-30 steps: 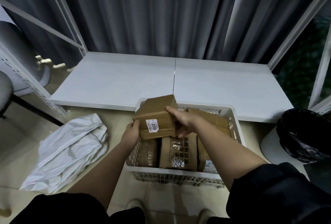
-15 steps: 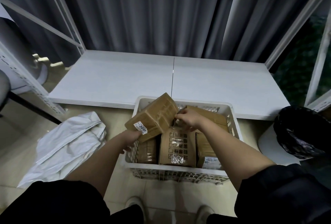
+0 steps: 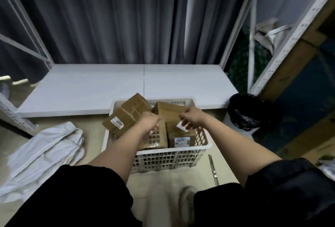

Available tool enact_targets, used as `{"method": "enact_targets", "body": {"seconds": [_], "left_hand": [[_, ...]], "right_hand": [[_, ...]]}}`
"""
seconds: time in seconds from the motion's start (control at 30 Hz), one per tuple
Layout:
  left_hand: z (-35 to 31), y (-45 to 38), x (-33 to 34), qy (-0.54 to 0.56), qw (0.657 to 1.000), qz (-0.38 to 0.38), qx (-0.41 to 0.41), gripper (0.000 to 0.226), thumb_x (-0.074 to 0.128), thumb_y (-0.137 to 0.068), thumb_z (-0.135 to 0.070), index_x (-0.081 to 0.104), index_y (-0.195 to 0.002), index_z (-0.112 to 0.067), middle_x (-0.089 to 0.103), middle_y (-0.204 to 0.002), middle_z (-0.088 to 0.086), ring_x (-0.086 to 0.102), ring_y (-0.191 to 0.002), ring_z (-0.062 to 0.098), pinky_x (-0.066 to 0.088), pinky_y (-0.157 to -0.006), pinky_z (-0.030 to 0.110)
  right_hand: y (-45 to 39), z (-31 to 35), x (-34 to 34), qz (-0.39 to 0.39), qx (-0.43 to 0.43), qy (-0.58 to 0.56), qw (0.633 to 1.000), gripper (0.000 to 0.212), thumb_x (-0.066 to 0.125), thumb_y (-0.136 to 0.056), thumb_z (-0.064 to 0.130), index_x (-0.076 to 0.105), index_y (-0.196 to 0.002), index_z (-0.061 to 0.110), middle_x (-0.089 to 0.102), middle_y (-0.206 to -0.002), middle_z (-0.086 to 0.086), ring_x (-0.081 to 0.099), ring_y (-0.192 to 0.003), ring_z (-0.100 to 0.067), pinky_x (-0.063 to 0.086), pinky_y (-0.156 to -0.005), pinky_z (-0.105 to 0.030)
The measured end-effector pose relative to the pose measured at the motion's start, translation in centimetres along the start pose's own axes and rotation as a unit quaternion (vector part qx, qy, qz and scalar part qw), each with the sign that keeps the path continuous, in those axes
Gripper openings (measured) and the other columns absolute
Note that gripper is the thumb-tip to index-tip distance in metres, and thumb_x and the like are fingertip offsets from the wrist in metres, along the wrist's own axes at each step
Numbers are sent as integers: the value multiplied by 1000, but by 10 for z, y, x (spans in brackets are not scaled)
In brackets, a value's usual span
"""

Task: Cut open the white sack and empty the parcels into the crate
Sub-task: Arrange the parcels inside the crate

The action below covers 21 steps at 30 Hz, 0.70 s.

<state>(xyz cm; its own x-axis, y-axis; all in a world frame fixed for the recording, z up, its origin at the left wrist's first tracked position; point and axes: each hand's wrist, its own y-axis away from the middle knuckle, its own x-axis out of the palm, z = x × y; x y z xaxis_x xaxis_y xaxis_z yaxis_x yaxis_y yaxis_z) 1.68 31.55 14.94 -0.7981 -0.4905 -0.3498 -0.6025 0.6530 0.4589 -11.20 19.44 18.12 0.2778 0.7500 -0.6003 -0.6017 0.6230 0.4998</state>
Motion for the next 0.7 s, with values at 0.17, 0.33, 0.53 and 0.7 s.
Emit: {"method": "enact_targets", "body": {"seconds": [0.17,0.33,0.53,0.7], "left_hand": [[-20,25,66,-41,997,69,22,20,41,-98,-15,58,-98,-6,57,-68,2,53,-54,13,35,-37,14],[-20,25,137,-84,983,164,-13,11,39,-99,-21,48,-103,-14,53,-73,1,49,-57,12,36,-53,21],[20,-16,232,-84,969,214,-92,29,38,-94,-13,35,-65,-16,32,-59,1,28,-47,12,19,-48,20],[69,-58,305,-84,961,231,-127,34,34,-100,-14,38,-66,-19,39,-66,-3,37,-55,8,32,-48,18]], "right_hand": [[33,-53,-24,-26,41,48,998,21,49,-95,27,57,-86,10,63,-74,-3,56,-55,-17,42,-54,-22],[20,-116,-30,-19,101,39,994,33,48,-95,28,55,-115,2,66,-91,-9,60,-64,-24,41,-56,-24],[-34,-218,-11,-9,173,27,984,27,49,-91,21,62,-105,2,70,-91,-8,63,-60,-22,47,-60,-26],[-80,-305,24,14,223,11,975,28,43,-93,26,63,-92,7,73,-100,-11,66,-72,-25,46,-64,-27]]}}
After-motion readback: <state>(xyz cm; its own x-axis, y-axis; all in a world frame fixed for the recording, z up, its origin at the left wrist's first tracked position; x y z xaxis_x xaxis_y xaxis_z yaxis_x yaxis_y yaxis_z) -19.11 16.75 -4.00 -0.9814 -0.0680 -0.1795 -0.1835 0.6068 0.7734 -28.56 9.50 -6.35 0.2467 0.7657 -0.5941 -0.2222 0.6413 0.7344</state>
